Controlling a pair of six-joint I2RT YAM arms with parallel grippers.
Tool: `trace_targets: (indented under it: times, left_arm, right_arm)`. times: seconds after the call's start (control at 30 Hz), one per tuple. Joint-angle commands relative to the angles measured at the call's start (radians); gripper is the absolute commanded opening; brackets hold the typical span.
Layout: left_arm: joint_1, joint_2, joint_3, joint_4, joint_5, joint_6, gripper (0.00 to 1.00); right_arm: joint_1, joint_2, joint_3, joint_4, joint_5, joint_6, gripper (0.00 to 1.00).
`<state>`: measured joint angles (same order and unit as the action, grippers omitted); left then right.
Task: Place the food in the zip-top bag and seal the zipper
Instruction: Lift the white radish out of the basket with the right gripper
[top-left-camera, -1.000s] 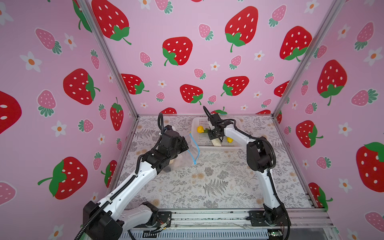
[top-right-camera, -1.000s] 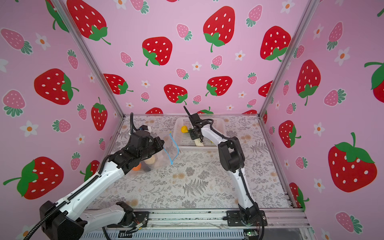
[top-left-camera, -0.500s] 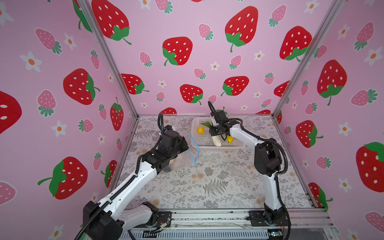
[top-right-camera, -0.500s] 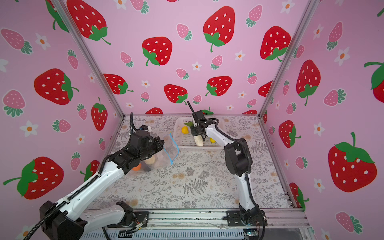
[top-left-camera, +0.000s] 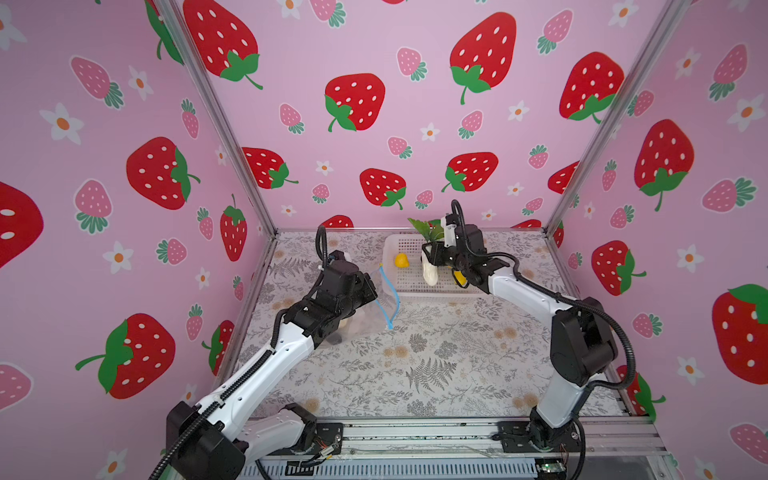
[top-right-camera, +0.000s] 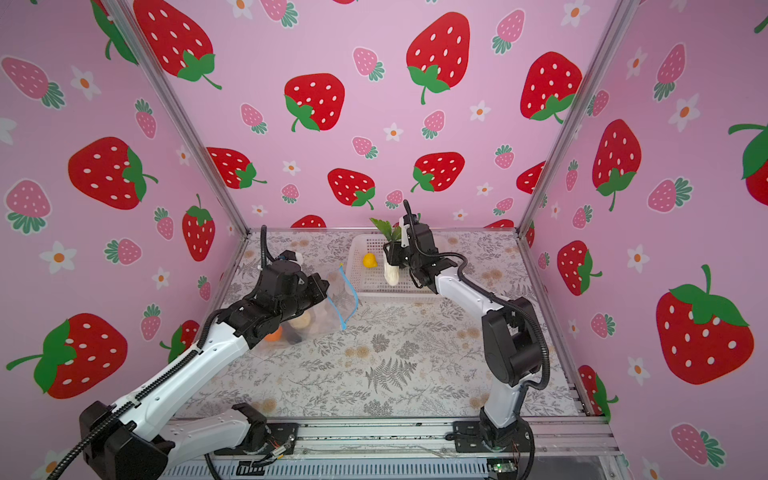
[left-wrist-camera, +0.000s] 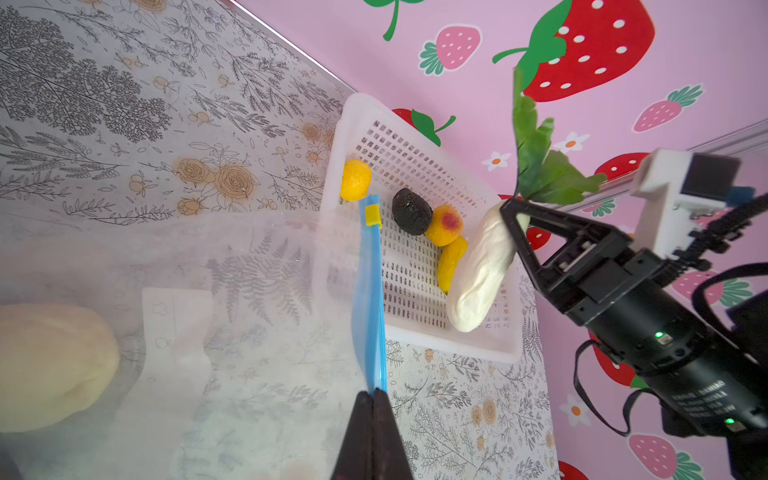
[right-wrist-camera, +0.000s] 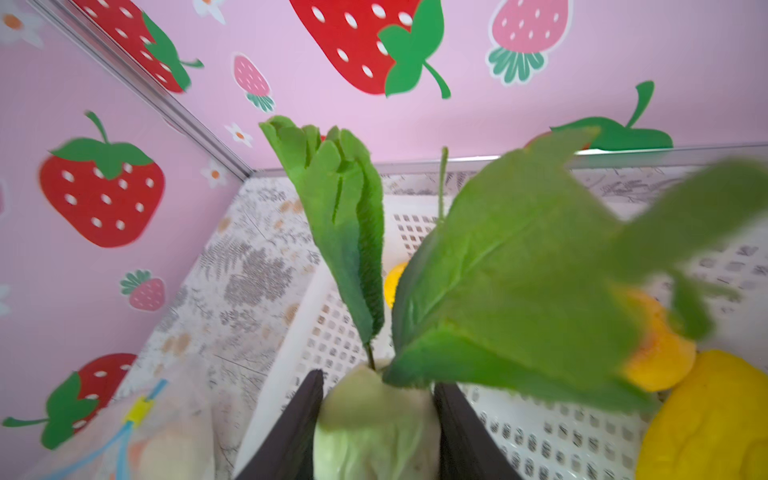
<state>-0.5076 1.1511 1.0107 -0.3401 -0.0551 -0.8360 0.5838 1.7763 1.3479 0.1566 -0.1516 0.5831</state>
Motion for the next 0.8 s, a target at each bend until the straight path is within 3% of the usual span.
trace_targets:
  times: [0.0, 0.3, 0.5, 0.77]
  left_arm:
    - [0.006, 0.007, 0.042, 0.004, 0.003, -0.014, 0.00]
    - [0.005, 0.005, 0.055, 0.003, 0.011, -0.023, 0.00]
    - [0.006, 0.009, 0.064, -0.001, 0.009, -0.024, 0.00]
    - [0.006, 0.004, 0.068, -0.005, 0.010, -0.026, 0.00]
  right_arm:
    - [-0.003, -0.026, -0.039, 0.189, -0.046, 0.154, 0.42]
    - [0.040, -0.112, -0.198, 0.480, 0.004, 0.297, 0.41]
    - [0.116, -0.171, -0.291, 0.656, 0.110, 0.348, 0.41]
    - [0.196, -0.129, -0.286, 0.750, 0.140, 0.387, 0.42]
